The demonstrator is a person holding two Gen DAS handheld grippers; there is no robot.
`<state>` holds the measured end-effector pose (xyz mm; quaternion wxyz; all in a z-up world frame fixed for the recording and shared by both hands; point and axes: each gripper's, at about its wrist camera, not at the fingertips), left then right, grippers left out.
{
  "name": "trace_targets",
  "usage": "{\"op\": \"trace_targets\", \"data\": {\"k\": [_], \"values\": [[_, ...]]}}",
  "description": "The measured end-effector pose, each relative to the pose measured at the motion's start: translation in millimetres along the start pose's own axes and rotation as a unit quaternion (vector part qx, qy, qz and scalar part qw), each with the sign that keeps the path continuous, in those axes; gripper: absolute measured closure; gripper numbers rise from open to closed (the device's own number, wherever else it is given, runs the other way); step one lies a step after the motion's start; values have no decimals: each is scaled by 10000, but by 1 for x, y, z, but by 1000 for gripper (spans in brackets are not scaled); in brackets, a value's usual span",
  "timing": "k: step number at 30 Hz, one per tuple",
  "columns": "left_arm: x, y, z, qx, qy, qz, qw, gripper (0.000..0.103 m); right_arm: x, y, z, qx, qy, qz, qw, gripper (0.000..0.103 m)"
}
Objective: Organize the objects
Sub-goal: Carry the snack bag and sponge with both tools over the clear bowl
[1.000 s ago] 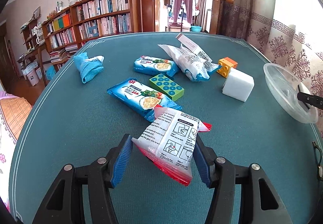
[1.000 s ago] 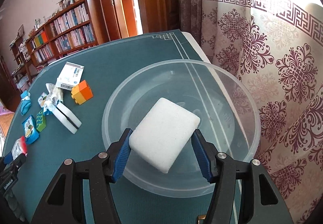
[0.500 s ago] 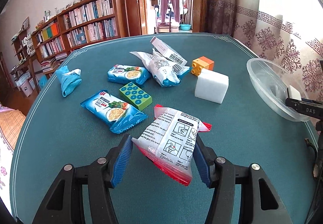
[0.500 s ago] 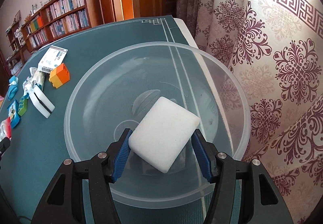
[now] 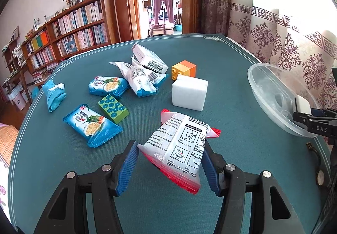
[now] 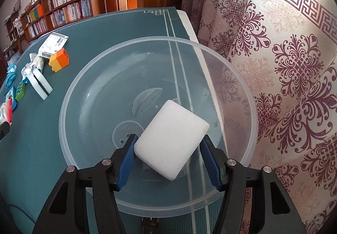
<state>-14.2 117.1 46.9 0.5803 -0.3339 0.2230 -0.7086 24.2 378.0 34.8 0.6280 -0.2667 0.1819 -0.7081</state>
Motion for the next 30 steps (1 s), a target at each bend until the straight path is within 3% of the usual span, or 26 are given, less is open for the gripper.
{"op": "trace_targets", "data": {"k": [4, 19, 25, 30], "values": [[-13, -4, 5, -66, 122, -104, 9998, 41, -5, 6, 8, -56, -130, -138, 9998, 42], [-89, -37, 26, -381, 849, -562, 9941, 41, -19, 5, 39, -979, -555, -586, 9919, 40], [-116, -47, 27, -476, 1027, -767, 9906, 41, -27, 6, 42, -1102, -446, -673, 9906, 32], [-133, -53, 26, -454, 1215, -834, 9880, 41, -29, 6, 44, -1159, -414, -709, 9899, 32]]}}
Point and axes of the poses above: each gripper's, at about its wrist camera, not at the fingertips, and z roughly against the way its jaws point, x to its left, y to its underside, and after that the axes turned 15 degrees about -y, right-handed
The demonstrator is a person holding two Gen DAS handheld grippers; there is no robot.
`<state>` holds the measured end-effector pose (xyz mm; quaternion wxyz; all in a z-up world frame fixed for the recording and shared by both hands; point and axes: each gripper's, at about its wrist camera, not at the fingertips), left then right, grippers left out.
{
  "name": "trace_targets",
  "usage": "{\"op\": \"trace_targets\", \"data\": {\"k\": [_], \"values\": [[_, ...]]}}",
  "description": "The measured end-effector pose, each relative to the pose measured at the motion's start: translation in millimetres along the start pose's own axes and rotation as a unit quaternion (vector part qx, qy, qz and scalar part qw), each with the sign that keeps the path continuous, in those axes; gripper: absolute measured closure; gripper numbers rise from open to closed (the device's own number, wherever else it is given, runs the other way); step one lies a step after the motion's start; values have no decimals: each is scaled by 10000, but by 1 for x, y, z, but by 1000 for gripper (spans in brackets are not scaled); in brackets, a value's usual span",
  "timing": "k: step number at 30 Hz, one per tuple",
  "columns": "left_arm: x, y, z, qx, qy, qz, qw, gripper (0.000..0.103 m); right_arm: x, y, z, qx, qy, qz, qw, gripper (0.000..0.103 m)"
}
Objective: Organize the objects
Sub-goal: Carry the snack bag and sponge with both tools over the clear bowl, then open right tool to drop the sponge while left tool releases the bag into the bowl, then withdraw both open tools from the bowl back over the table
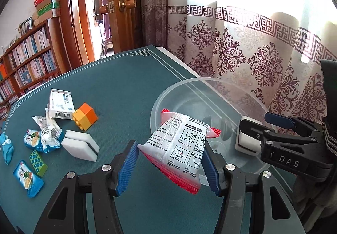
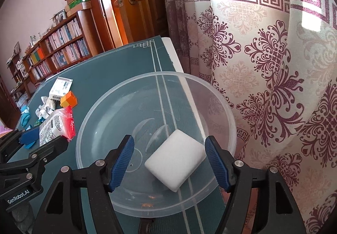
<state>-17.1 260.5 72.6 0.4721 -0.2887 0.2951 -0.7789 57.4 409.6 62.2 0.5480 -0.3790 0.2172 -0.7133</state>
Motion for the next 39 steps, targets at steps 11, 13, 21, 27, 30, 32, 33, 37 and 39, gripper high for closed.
{"op": "trace_targets", "data": {"k": [11, 13, 21, 27, 30, 32, 33, 37, 39], "values": [[-19, -9, -13, -152, 477, 55, 9987, 19, -10, 0, 4, -155, 239, -162, 9995, 32], [-18, -9, -12, -236, 447, 116, 9987, 12, -10, 0, 4, -169, 260, -154, 9994, 32], [0, 5, -12, -180, 55, 196, 9996, 12, -9, -1, 6, -258, 280, -166, 9991, 32], [11, 16, -8, -141, -189, 279, 9993, 12, -2, 0, 8, -261, 221, -98, 9994, 32], [14, 19, -5, -129, -210, 295, 9993, 12, 0, 0, 10, -285, 198, -79, 9994, 32], [13, 21, -4, -115, -199, 267, 9994, 12, 0, 0, 9, -273, 178, -97, 9994, 32], [12, 22, -4, -102, -174, 250, 9995, 12, 0, 0, 9, -262, 171, -109, 9995, 32], [4, 26, -5, -41, -112, 160, 9998, 12, 0, 0, 9, -259, 160, -116, 9995, 32], [2, 27, -5, -11, -100, 142, 9998, 12, 0, 0, 10, -286, 149, -109, 9994, 32]]}}
Point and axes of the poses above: each gripper's, at about its wrist camera, not at the fingertips, and z roughly against the way its jaws point, x to its left, y to its underside, and after that the axes turned 15 degrees about -y, right-handed
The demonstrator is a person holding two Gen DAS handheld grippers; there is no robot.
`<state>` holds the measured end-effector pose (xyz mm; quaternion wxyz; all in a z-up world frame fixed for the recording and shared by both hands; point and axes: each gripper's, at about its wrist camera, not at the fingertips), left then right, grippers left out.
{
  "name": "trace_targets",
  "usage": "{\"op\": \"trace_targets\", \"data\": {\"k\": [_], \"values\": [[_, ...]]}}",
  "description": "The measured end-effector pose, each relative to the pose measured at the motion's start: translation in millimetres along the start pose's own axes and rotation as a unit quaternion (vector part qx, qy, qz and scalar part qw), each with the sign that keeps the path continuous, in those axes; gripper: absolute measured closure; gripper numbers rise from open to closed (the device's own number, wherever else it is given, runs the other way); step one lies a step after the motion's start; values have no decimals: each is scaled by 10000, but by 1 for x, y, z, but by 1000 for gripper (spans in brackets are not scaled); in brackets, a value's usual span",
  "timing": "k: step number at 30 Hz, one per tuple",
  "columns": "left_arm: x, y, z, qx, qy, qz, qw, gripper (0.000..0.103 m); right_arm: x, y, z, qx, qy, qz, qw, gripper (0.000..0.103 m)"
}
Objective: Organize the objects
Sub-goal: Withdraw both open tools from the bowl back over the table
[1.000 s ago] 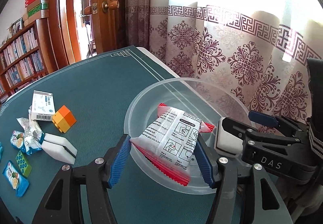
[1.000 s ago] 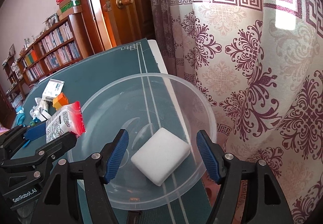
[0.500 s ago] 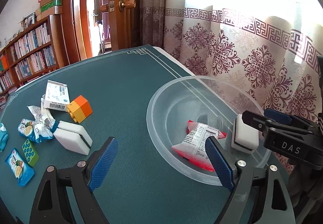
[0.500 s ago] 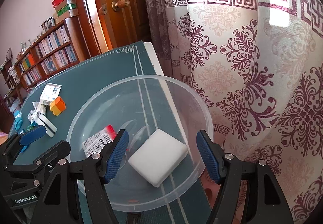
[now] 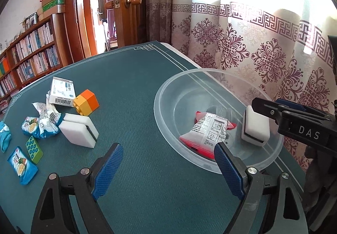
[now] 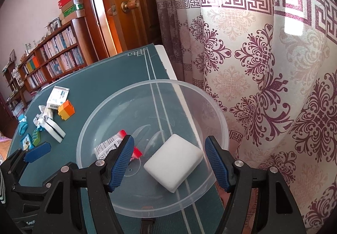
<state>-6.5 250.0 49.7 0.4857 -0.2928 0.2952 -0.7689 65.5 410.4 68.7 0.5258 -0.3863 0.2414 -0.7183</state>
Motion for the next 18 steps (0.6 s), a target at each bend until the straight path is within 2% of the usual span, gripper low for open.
{"op": "trace_targets", "data": {"k": [11, 18], "values": [[12, 5, 10, 87, -157, 178, 9997, 11, 10, 0, 6, -61, -117, 53, 9999, 32], [27, 10, 29, -2, -390, 304, 9988, 8, 26, -1, 19, -173, -277, 192, 9993, 32]]}}
Point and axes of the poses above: each gripper's, at about its wrist camera, not at the fingertips, and z roughly against the way its jaws point, x to its left, y to its underside, and after that the axes turned 15 degrees about -y, right-handed
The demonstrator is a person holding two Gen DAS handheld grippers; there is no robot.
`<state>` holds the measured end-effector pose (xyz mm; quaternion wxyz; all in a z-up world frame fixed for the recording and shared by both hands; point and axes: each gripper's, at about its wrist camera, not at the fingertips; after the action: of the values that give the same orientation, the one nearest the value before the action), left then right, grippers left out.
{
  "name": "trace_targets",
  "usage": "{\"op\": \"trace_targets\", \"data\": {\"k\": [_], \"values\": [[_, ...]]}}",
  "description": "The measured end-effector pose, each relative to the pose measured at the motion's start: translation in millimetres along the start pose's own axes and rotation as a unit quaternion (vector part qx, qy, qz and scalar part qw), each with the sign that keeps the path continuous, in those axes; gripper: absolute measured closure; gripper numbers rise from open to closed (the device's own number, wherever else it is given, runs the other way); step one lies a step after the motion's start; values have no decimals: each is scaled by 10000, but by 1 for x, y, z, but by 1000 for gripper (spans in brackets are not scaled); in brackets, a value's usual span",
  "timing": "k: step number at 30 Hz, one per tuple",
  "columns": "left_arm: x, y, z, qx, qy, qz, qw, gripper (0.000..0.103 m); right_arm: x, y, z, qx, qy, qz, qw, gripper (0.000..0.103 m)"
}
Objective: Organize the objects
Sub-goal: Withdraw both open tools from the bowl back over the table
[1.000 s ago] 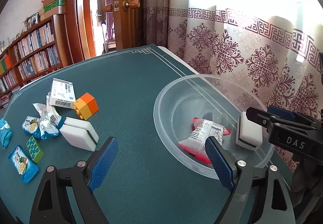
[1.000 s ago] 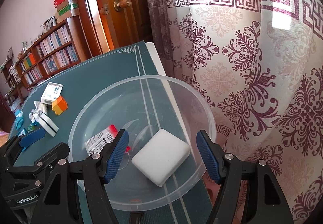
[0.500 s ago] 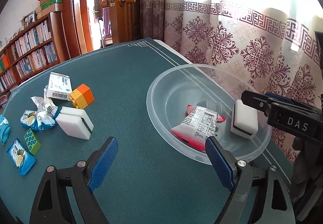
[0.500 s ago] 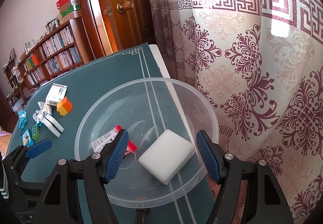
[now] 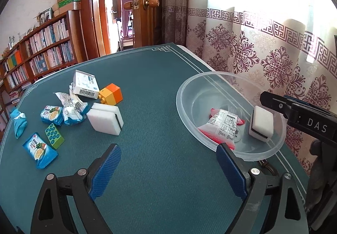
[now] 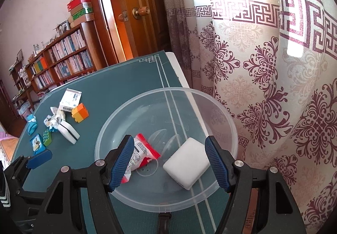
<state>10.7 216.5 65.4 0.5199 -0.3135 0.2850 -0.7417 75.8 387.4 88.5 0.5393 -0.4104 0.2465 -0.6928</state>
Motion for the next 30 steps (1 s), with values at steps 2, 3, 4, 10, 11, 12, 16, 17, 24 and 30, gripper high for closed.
{"op": "trace_targets", "data": {"k": [2, 3, 4, 10, 11, 12, 16, 17, 24, 30], "values": [[5, 1, 6, -34, -77, 30, 10000, 8, 6, 0, 2, -18, -65, 45, 10000, 32], [9, 2, 9, -49, -118, 44, 9999, 8, 8, 0, 3, -21, -97, 67, 9999, 32], [12, 3, 12, -67, -158, 60, 9998, 8, 11, 0, 4, -22, -127, 92, 9999, 32], [33, 9, 22, -118, -372, 220, 9990, 6, 22, 5, 1, 47, -245, 203, 9995, 32], [38, 11, 23, -108, -406, 257, 9988, 6, 23, 5, 0, 57, -248, 217, 9994, 32], [42, 13, 24, -92, -436, 299, 9986, 6, 25, 6, 0, 63, -251, 229, 9994, 32], [60, 19, 24, -26, -562, 449, 9974, 6, 30, 8, 0, 79, -265, 290, 9992, 32], [64, 21, 25, -12, -595, 485, 9971, 6, 31, 9, 0, 87, -274, 302, 9991, 32], [98, 37, 26, 86, -821, 796, 9934, 6, 48, 18, -7, 256, -368, 463, 9979, 32], [128, 49, 23, 184, -963, 1115, 9889, 6, 56, 25, -8, 332, -434, 509, 9972, 32]]}}
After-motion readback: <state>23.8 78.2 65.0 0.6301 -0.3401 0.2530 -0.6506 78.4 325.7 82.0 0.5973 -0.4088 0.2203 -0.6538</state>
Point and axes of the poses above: each gripper's, at about its wrist camera, not at the fingertips, and z roughly against the way its jaws point, x to its left, y to its underside, and after that the axes turned 15 degrees about -y, right-handed
